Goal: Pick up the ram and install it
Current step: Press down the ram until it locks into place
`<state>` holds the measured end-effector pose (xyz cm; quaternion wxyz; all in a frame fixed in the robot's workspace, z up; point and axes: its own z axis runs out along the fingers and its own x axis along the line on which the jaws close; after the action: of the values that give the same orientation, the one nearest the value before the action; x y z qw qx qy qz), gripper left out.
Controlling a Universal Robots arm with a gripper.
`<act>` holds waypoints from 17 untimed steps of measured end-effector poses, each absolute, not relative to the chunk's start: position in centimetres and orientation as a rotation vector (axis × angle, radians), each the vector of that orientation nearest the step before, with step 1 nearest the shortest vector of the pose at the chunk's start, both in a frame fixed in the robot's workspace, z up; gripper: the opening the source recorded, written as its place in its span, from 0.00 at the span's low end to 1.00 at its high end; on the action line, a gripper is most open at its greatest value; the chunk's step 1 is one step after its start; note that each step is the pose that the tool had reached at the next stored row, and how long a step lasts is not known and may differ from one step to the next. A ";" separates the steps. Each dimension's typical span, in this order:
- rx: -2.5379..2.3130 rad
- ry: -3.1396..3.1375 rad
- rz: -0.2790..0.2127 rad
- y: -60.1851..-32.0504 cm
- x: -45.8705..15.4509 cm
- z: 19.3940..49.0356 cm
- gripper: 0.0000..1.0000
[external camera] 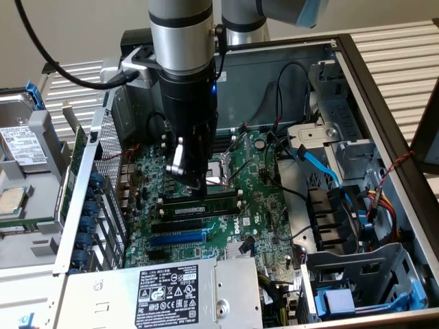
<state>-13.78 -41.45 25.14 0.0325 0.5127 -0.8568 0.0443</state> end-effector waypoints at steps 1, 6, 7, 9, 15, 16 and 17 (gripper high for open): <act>1.561 -2.647 0.135 -41.5 -13.8 25.1 0.11; 1.475 -2.693 0.131 -41.4 -13.8 25.1 0.11; 1.462 -2.700 0.130 -41.5 -13.8 25.1 0.11; 1.430 -2.717 0.128 -41.4 -13.8 25.1 0.11; 1.361 -2.767 0.095 -41.4 -13.8 25.1 0.11; 1.350 -2.776 0.087 -41.4 -13.8 25.1 0.11; 1.337 -2.784 0.082 -41.4 -13.8 25.1 0.11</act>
<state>-13.78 -41.45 25.14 0.0259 0.4326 -0.9008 0.0267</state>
